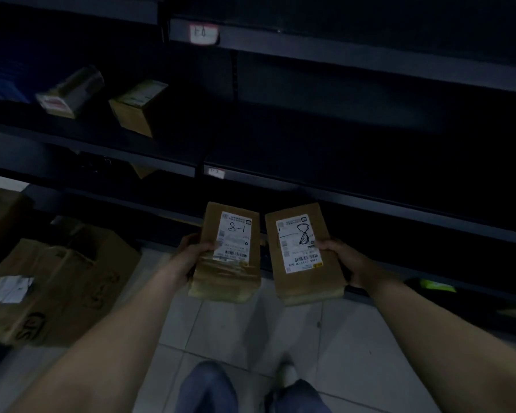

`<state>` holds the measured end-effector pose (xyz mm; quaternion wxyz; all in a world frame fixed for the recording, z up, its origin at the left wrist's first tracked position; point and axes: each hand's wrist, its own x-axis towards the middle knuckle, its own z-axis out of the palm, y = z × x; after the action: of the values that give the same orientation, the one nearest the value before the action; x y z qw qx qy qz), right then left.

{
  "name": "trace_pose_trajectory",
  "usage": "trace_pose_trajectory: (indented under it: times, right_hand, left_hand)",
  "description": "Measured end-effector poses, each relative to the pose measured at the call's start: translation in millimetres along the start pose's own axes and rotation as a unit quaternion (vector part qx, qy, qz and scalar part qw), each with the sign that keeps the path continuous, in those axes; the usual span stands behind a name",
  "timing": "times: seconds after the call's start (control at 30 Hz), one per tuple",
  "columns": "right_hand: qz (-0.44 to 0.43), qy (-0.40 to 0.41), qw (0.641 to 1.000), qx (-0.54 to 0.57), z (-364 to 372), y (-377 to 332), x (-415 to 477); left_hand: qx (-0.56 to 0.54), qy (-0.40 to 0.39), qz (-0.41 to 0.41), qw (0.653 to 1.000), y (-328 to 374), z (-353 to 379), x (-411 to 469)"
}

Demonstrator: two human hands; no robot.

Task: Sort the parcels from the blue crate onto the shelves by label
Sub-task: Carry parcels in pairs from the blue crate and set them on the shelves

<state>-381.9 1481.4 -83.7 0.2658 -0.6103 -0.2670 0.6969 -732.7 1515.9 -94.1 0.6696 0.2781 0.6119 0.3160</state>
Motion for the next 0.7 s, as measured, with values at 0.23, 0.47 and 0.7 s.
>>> trace_pose_trajectory:
  times: [0.23,0.47,0.7]
  right_hand:
    - [-0.009,0.028,0.999,0.045,12,7,40]
    - [-0.041,0.076,0.991,0.103,13,29,111]
    - [-0.053,0.139,0.987,0.061,-18,33,185]
  left_hand:
    - [0.062,-0.075,-0.017,0.995,12,-4,55]
    - [0.086,-0.106,-0.008,0.991,13,-3,135]
    - [0.099,-0.148,0.025,0.984,-5,16,223]
